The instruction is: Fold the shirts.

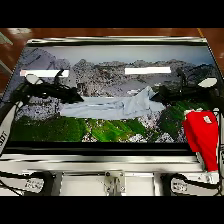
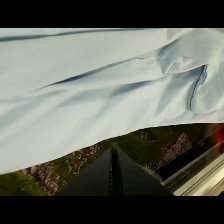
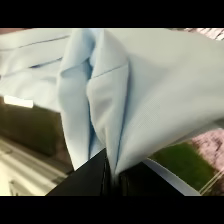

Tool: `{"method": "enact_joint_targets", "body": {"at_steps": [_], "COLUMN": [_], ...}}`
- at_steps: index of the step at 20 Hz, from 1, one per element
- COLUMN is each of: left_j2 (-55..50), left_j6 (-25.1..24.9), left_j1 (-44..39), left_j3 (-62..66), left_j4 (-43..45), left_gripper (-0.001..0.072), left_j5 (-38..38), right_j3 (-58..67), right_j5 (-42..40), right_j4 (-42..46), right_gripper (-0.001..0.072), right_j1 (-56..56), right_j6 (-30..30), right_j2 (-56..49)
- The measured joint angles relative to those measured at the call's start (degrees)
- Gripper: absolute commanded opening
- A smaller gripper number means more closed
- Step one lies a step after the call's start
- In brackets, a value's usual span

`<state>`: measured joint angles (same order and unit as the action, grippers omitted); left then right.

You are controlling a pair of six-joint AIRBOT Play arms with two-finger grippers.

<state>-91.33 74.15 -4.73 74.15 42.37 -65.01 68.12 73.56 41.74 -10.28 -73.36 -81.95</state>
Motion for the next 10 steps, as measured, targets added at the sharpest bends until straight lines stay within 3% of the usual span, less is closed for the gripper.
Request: {"method": "enact_joint_targets", "body": {"at_steps": [5,10], "left_j2": [-2.84,-6.93], "left_j6": [-0.02,0.02], "left_j1": [-12.15,-19.98], "left_j3": [0.00,0.02], "left_j4": [-1.64,-6.29], "left_gripper": [0.0040,0.0040], "left_j5": [7.58,10.75], "right_j3": [-0.02,-0.02], "right_j5": [7.58,10.16], "right_j4": [0.70,1.09], "right_gripper": [0.0063,0.0063], "right_j1": [0.00,0.00], "right_j6": [-1.77,-2.91], "right_j2": [6.91,11.39]}}
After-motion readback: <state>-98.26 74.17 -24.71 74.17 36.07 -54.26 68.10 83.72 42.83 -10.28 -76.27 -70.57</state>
